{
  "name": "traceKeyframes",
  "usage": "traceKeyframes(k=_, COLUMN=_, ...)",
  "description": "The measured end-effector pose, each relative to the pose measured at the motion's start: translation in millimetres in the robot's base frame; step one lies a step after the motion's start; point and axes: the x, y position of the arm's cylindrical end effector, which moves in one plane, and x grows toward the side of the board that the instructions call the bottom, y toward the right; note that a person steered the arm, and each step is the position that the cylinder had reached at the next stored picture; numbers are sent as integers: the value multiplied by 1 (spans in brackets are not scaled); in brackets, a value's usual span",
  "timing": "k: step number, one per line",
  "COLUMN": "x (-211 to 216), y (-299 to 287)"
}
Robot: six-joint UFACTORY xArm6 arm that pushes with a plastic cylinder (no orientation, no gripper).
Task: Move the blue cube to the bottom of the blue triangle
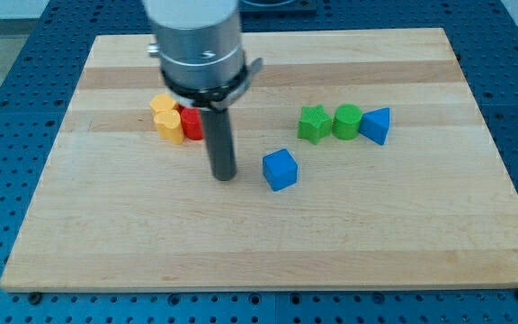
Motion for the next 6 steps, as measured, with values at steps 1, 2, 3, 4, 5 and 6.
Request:
traceKeyframes(k=1, x=2, y=32)
traceKeyframes(k=2, x=9, y=42)
traceKeyframes(k=3, x=10, y=68)
traceKeyframes(k=4, x=8, y=96)
traceKeyframes(k=5, x=7, y=130)
traceKeyframes(k=6, x=8, y=151)
